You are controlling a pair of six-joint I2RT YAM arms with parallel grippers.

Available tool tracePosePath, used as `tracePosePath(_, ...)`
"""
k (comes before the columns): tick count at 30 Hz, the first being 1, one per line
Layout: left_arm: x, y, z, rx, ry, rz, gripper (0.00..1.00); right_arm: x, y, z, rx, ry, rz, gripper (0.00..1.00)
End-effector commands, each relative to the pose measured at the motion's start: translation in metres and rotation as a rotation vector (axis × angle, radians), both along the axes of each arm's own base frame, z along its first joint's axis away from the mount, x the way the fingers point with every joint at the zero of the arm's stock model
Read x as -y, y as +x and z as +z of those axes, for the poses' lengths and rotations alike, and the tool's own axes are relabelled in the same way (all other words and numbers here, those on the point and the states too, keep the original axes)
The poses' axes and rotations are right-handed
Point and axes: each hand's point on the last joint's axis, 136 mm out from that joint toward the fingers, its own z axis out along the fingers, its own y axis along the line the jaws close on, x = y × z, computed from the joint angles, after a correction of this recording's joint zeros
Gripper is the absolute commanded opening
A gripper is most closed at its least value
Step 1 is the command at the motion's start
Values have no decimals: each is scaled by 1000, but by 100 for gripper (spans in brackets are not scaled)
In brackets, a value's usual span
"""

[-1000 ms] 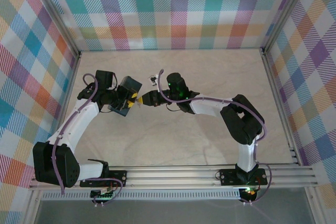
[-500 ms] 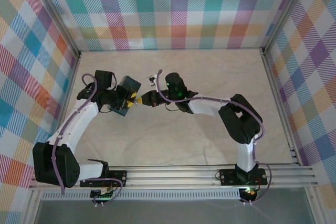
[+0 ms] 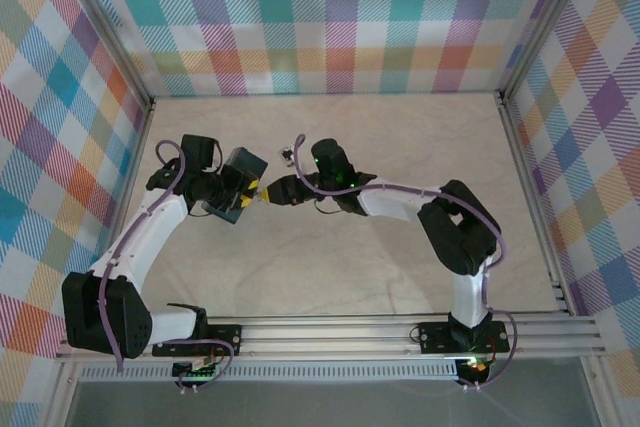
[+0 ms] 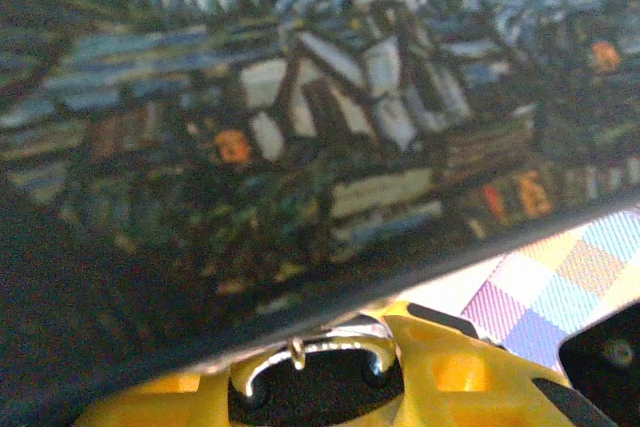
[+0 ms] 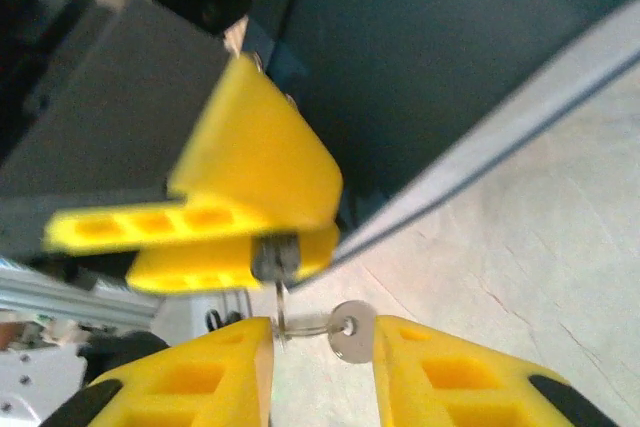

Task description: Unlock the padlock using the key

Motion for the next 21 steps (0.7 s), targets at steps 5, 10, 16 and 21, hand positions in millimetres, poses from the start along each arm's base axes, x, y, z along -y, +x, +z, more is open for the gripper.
tracePosePath(5,5,4,18,29,-21,-51,0,54,19,-9,617,-338,14,31)
tracePosePath(10,7,3,21,-9,-24,-64,0,44,21,10,1090,-312,72,28)
tracePosePath(16,12,1,24,-43,-18,-84,0,22,9,17,1486,-272,102,32)
tracePosePath(21,15,2,27,-52,0,-104,0,11,9,30,1664,-256,20,29)
